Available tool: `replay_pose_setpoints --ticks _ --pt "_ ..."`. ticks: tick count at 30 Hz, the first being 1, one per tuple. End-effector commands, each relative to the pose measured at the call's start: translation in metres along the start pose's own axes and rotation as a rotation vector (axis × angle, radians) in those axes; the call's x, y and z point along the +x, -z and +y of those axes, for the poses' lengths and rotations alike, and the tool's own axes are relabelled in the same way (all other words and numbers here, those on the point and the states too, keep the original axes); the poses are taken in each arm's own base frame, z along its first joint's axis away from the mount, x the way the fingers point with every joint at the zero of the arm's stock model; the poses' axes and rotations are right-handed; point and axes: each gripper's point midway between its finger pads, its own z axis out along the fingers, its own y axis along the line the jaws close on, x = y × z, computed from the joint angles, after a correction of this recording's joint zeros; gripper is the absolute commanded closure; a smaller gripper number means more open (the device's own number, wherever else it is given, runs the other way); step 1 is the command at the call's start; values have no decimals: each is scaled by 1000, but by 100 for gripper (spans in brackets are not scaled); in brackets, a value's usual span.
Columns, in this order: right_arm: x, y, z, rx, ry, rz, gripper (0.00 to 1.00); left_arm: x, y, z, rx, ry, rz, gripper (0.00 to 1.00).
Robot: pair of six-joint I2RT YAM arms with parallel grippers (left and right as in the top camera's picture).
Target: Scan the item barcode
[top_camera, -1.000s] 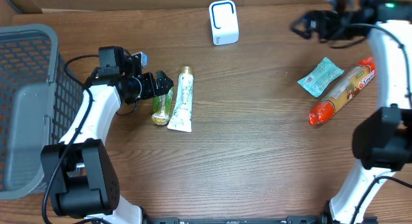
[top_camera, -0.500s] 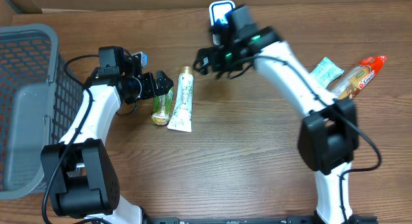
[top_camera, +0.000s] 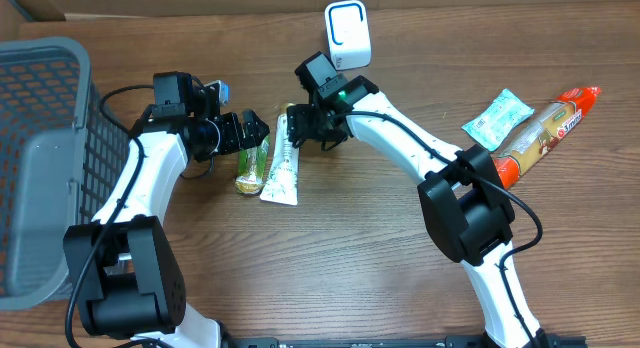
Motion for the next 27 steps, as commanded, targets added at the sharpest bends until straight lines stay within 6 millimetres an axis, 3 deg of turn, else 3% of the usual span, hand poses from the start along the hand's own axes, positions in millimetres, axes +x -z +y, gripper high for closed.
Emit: replay_pose_setpoints --ticks 1,7,12,18,23,27 --pt "6 -13 -1 22 -32 10 25 -6 3 0 0 -10 -13 1" --pt "24 -23 11 32 13 39 24 -6 3 0 0 -10 -13 0" --pt "34 -27 0 77 5 74 24 -6 3 0 0 -10 -14 0" --pt "34 -16 -39 196 55 113 24 -6 3 0 0 -10 -13 0" --pt "27 11 -90 257 102 206 20 -6 3 0 0 -10 -13 0" --pt "12 33 -118 259 186 237 18 -6 3 0 0 -10 -13 1"
